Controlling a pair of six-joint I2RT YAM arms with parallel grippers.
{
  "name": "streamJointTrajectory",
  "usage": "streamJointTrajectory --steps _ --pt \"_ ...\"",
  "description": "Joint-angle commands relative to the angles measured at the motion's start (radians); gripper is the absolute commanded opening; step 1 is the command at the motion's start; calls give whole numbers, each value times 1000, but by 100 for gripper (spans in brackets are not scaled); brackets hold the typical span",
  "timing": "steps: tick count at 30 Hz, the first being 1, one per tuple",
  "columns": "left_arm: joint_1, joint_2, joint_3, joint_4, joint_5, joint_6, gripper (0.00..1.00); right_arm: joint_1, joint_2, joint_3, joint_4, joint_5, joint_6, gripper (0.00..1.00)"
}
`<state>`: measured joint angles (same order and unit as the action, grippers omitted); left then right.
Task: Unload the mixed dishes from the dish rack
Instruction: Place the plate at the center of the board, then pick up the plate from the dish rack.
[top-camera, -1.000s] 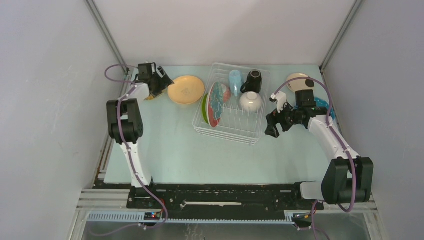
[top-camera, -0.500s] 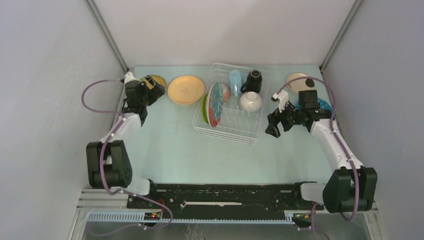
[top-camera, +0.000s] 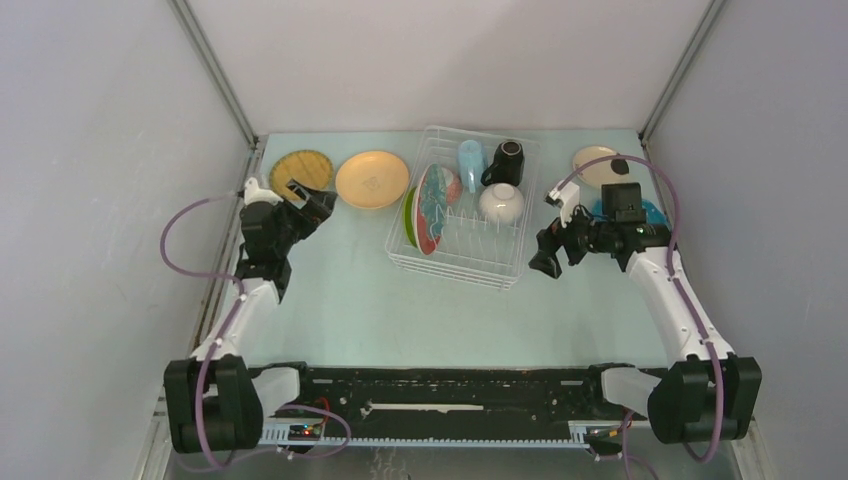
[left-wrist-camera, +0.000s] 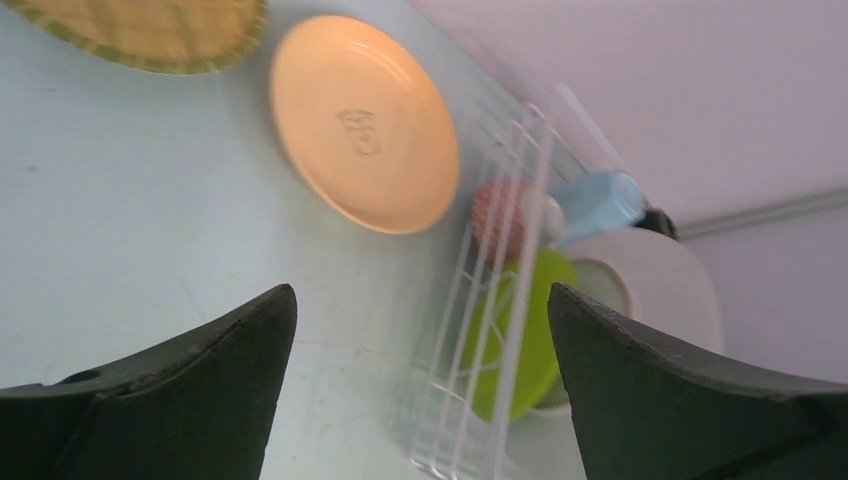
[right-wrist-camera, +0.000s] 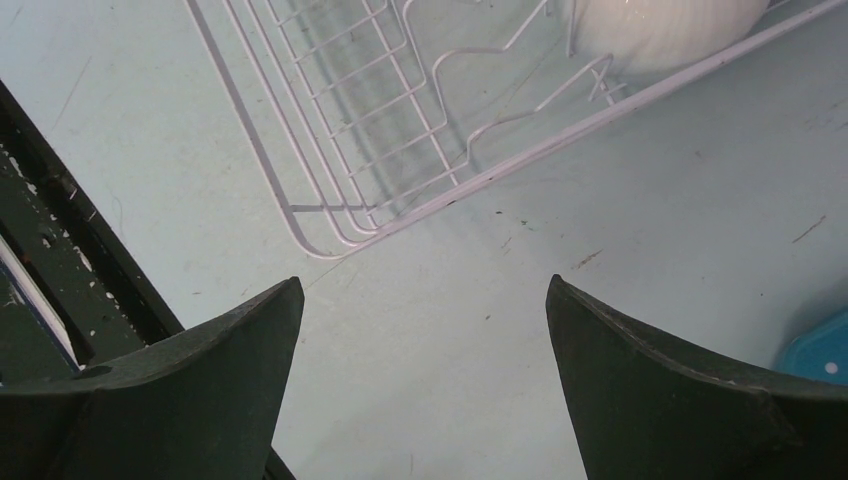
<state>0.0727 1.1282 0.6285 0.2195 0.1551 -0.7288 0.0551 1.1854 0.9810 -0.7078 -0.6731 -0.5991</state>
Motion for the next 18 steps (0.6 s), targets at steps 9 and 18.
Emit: streamJointTrajectory --steps 9,18 --pt "-252 -219 124 -203 125 246 100 3 -21 39 -18 -15 -1 100" --pt "-510 -114 241 -246 -106 407 100 -28 10 39 -28 3 -11 100"
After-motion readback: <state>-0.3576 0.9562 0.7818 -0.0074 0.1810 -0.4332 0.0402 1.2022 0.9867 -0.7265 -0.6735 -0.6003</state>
